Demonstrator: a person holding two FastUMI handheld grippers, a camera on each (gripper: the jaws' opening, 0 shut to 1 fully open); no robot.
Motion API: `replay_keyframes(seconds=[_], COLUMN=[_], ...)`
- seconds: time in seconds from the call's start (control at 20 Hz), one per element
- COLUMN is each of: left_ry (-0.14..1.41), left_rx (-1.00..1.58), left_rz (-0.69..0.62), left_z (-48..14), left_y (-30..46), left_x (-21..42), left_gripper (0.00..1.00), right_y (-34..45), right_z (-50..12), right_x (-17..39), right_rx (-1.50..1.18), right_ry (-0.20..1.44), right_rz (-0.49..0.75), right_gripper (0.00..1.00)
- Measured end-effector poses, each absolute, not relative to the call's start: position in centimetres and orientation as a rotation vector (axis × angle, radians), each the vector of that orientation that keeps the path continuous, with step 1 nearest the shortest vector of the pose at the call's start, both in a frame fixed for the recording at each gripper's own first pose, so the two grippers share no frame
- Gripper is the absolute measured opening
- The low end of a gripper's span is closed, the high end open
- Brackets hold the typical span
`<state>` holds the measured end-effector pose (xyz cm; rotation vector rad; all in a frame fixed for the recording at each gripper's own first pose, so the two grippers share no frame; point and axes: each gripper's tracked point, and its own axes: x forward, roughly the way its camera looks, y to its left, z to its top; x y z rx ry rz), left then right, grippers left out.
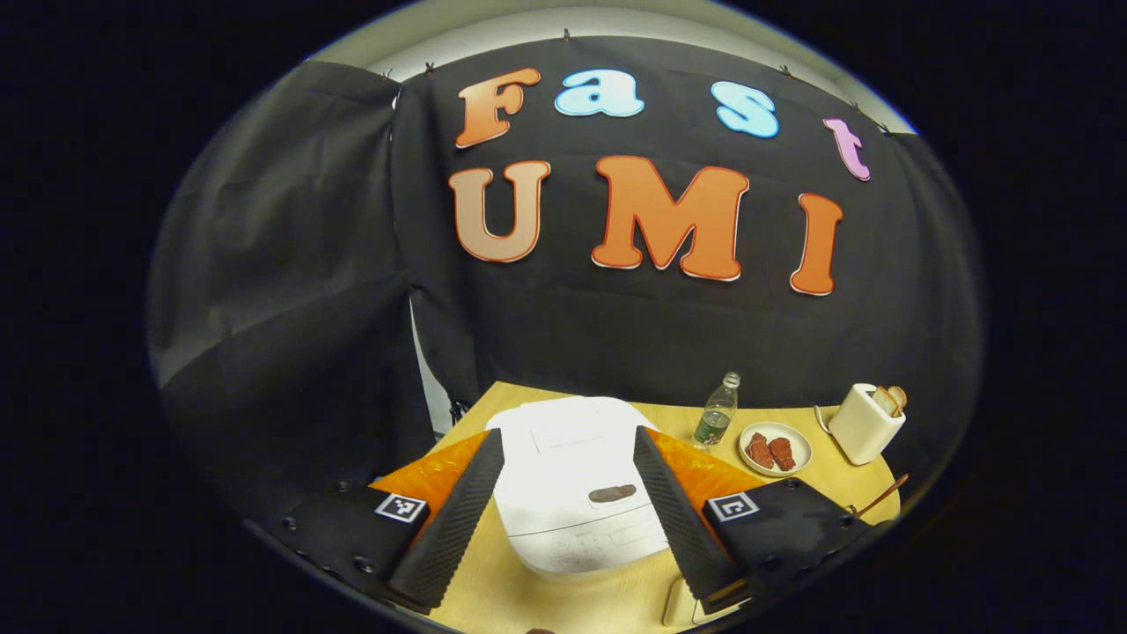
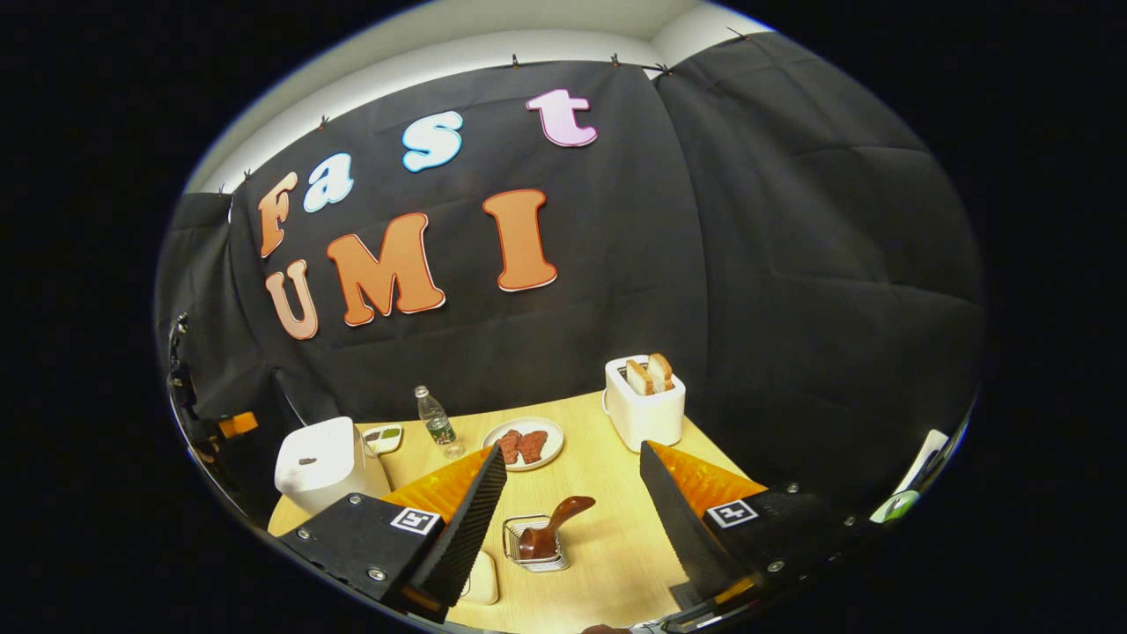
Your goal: Close the left gripper, press the button to open the rice cooker; take a wooden spoon from the chopstick holder with the right hand, scoop a spoonful of rice and pour it into the rice cooker, then put the wooden spoon back into the chopstick holder.
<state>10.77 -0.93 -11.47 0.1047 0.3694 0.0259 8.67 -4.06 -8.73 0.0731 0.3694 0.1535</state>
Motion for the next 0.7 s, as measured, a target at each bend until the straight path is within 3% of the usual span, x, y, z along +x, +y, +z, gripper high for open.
replay_keyframes(seconds=[0.35,0.7], left_ry=[0.214,0.156], left_rx=[0.114,0.128], left_rz=[0.015,0.053], left_z=[-1.3,2.1], left_y=[-0.2,2.0], left_x=[4.7,-1.5], left_gripper=[1.0,0.98], right_y=[-5.4,-7.3], right_z=[-5.0,-1.6], right_x=[8.3,7.1], right_rx=[0.036,-0.036], right_ry=[0.284,0.2], right_rz=[0.136,0.128], right_gripper=[0.94,0.95])
